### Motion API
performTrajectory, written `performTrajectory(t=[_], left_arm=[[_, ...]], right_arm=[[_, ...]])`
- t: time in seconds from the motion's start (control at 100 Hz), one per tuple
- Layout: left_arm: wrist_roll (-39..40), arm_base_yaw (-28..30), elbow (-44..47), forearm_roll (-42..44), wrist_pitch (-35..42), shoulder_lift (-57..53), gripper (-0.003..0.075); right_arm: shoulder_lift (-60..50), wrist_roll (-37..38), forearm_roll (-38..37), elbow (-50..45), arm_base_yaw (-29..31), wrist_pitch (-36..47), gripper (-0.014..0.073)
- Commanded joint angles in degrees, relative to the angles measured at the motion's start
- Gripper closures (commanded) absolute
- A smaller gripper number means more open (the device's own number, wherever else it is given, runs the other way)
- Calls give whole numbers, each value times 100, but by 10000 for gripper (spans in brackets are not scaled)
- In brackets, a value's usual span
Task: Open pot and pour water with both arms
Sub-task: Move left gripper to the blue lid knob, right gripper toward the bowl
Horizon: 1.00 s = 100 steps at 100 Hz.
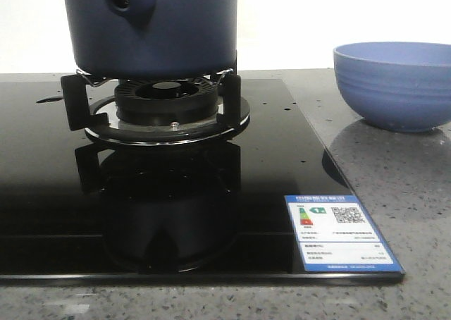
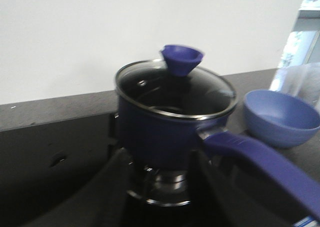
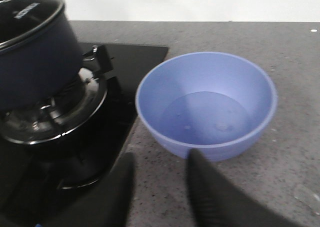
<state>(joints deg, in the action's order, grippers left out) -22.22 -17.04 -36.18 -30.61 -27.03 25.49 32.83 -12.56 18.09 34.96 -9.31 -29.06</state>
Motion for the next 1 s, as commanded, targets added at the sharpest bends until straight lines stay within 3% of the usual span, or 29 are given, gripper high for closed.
performTrajectory(t=[0.0,0.24,0.53,0.99], left_arm=[[-37,-311,-206,-288,769,247,271],[-182,-1005,-215,-277,1846,976,262],[-195,-1678,-563,15,3272,2626,258],[-195,-1679,-2108,50,3330,4539,258]], right_arm=[[138,-80,0,229,-86,405,116],[159,-80,0,229,-98,553,127],[159,-80,0,229,-98,518,136],[159,-80,0,229,-98,405,136]])
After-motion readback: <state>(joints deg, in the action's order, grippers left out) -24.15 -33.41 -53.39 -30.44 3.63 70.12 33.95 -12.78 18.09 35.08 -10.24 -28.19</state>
